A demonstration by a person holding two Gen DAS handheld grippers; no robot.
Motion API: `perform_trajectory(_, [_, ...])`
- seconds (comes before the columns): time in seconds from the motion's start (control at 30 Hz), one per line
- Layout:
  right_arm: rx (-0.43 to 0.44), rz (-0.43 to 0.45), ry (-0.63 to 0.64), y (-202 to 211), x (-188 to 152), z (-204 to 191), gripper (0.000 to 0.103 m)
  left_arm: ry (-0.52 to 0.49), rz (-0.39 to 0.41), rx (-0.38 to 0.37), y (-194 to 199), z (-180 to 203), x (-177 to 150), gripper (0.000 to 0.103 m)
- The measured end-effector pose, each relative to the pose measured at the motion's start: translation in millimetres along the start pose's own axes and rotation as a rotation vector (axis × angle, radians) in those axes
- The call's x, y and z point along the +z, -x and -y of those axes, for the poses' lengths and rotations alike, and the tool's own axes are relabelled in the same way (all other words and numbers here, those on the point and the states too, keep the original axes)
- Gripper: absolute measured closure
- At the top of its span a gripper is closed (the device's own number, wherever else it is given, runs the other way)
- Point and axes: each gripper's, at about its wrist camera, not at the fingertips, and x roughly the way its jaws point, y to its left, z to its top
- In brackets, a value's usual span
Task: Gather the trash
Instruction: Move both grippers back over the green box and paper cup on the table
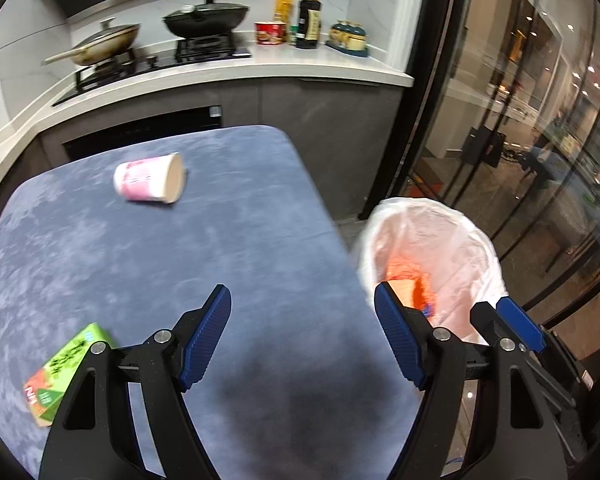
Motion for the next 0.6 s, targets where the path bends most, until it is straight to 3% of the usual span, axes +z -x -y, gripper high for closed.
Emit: perform_trajectory(0.6, [0.112,-0.107,0.143,-9.7,-48.3,-114.0,0.059,0.043,-0.022,0.135,34.5,-123.9,-59.6,0.020])
